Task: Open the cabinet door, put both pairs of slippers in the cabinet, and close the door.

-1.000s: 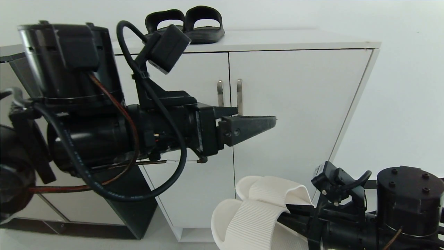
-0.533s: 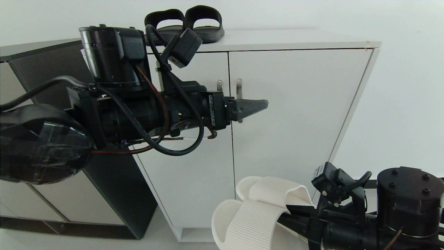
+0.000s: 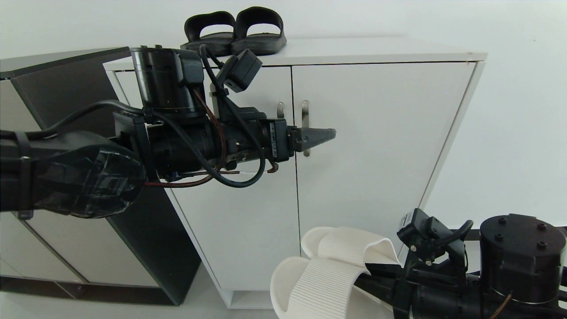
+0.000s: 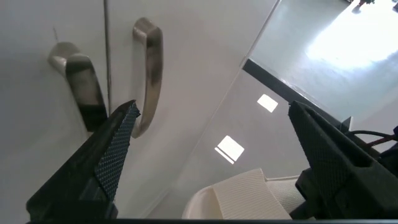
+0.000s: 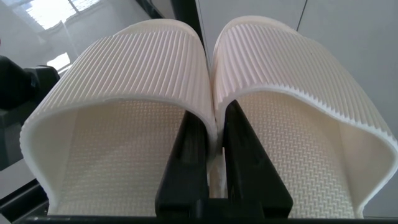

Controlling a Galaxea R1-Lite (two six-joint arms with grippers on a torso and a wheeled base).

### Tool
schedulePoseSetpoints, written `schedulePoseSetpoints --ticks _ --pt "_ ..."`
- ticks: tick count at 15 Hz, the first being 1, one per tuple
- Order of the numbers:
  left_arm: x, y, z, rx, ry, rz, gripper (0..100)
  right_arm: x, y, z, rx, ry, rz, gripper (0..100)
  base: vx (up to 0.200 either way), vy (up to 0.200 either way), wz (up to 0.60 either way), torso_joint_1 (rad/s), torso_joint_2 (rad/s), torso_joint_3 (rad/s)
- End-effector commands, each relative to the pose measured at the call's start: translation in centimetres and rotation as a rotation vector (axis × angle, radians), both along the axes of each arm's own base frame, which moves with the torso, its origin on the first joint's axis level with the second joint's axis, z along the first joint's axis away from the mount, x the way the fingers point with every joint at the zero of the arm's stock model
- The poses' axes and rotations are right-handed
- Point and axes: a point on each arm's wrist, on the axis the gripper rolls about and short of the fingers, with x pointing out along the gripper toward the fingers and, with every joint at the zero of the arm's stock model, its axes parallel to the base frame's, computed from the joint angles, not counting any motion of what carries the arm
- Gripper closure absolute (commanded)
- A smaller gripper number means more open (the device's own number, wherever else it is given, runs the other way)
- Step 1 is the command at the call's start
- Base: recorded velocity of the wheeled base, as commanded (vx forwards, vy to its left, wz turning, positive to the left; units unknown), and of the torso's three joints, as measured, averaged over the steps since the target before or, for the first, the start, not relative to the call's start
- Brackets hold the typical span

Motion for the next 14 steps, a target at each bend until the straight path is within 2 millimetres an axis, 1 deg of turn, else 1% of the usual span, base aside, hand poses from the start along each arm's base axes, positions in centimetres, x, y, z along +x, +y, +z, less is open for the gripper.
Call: schedulePoseSetpoints --ticks 1,5,9,10,12,14 --pt "0.6 -0.2 -0.3 0.004 0.007 0.007 0 0.0 0.0 -0.1 -0.002 0.001 0.001 100 0.000 0.000 0.00 0.000 0.00 0.000" --pt "1.8 -0.9 -0.9 -0.001 0.000 0.007 0 0.0 0.0 -0.1 -0.002 0.001 0.001 100 0.000 0.000 0.00 0.000 0.00 0.000" --pt "2.0 -1.1 -1.2 0.002 0.005 0.001 0 0.0 0.0 0.0 0.000 0.001 0.002 100 0.000 0.000 0.00 0.000 0.00 0.000" --pt "2.0 -1.1 -1.2 0.001 0.004 0.001 100 0.0 0.0 -0.1 -0.001 0.002 0.002 100 0.000 0.000 0.00 0.000 0.00 0.000" --pt "1.9 -1.1 -1.0 -0.001 0.002 0.002 100 -0.2 -0.1 -0.1 -0.002 0.003 0.007 100 0.000 0.000 0.00 0.000 0.00 0.000" --pt "1.5 -0.9 -0.8 -0.004 -0.001 -0.001 100 -0.8 -0.5 -0.3 -0.010 0.002 0.081 100 0.000 0.000 0.00 0.000 0.00 0.000"
